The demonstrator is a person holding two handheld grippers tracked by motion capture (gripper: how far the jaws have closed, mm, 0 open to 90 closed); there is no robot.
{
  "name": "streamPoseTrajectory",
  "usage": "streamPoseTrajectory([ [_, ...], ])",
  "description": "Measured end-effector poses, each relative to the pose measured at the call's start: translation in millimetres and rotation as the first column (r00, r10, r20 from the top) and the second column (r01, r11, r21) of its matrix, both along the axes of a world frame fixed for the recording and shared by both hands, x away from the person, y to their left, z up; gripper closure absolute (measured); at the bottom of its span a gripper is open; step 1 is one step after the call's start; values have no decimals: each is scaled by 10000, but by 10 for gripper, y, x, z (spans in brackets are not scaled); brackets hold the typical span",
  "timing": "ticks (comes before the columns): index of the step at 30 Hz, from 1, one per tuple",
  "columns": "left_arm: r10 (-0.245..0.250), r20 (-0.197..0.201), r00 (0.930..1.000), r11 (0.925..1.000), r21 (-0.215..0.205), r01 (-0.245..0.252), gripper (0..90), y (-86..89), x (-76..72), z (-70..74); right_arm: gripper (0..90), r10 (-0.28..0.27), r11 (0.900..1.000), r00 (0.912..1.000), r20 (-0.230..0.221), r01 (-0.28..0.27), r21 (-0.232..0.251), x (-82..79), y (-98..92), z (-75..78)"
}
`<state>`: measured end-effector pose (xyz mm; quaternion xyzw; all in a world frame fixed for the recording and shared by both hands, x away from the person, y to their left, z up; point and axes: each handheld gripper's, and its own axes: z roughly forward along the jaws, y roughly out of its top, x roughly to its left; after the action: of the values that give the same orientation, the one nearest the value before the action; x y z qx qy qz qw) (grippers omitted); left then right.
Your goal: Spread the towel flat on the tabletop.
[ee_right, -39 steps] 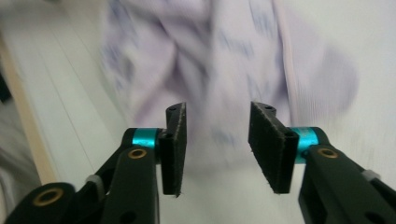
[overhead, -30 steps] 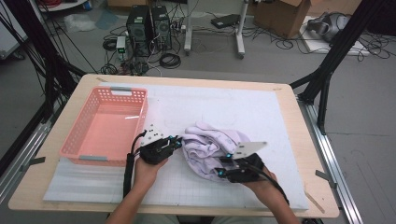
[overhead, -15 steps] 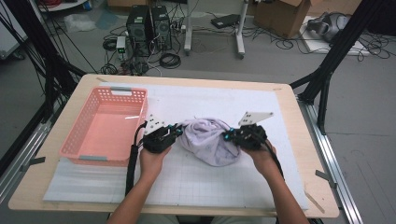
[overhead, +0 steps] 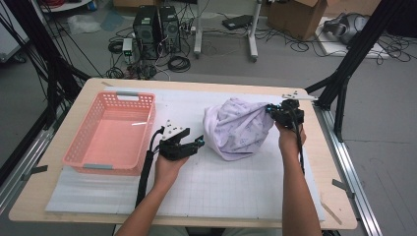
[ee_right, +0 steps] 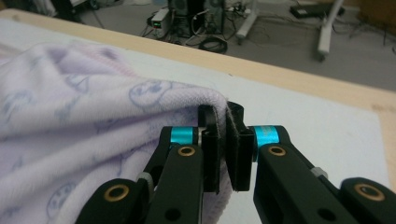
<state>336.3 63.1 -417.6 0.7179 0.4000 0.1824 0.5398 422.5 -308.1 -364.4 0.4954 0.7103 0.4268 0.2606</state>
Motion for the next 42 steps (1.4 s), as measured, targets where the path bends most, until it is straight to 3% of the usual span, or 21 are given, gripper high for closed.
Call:
streamPoseTrajectory([
  [3, -466, -208, 9987, 9989, -77, 465, 397, -102, -49, -61, 752, 4, 10000, 10000, -37, -3, 45, -37, -77, -32],
  [7, -1013, -617, 9929, 9944, 243, 1030, 386, -356, -41, -179, 623, 213, 9993, 9995, 246, -221, 306, -162, -135, -11],
  [11, -860, -953, 9917, 9956, 293, 891, 382, -579, 89, -195, 606, 637, 9976, 9948, 798, -657, 228, -394, -212, 52],
  [13, -884, -1148, 9895, 9961, -61, 883, 381, -686, 156, -177, 600, 797, 9968, 9922, 957, -804, 35, -536, -256, 39],
  [16, -992, -1350, 9859, 9946, -440, 941, 389, -865, 216, -155, 590, 1004, 9949, 9903, 958, -985, -237, -743, -325, -42],
  [22, -599, -1945, 9791, 9972, -549, 501, 405, -1156, 362, -227, 569, 1208, 9926, 9904, 666, -1198, -184, -1043, -463, -261],
  [23, -521, -2136, 9755, 9980, -456, 433, 404, -1199, 388, -253, 569, 1273, 9919, 9897, 653, -1271, -71, -1077, -488, -290],
  [25, -375, -2254, 9735, 9990, 153, 421, 418, -1288, 426, -322, 557, 1329, 9911, 9903, 417, -1325, -110, -1132, -552, -370],
  [26, -306, -2442, 9692, 9982, 419, 421, 418, -1326, 447, -349, 557, 1329, 9911, 9903, 417, -1325, -110, -1132, -552, -370],
  [29, -20, -2374, 9714, 9978, 632, 175, 496, -1378, 470, -341, 552, 1420, 9898, 9895, 284, -1421, 23, -1149, -586, -431],
  [32, 218, -2618, 9649, 9962, 867, 10, 668, -1394, 501, -346, 552, 1464, 9891, 9891, 160, -1467, 159, -1141, -587, -491],
  [36, -2, -2341, 9722, 9968, 782, 190, 845, -1408, 490, -336, 552, 1483, 9887, 9889, 82, -1484, 203, -1147, -569, -533],
  [38, -307, -2001, 9793, 9974, 582, 432, 838, -1415, 458, -307, 553, 1490, 9886, 9888, 71, -1491, 196, -1155, -570, -535],
  [39, -353, -1812, 9828, 9981, 431, 438, 772, -1421, 443, -285, 553, 1481, 9888, 9889, 87, -1483, 175, -1156, -579, -534],
  [42, -9, -1753, 9845, 9999, -128, -13, 470, -1452, 441, -252, 554, 1416, 9895, 9899, 87, -1417, 276, -1158, -590, -533],
])
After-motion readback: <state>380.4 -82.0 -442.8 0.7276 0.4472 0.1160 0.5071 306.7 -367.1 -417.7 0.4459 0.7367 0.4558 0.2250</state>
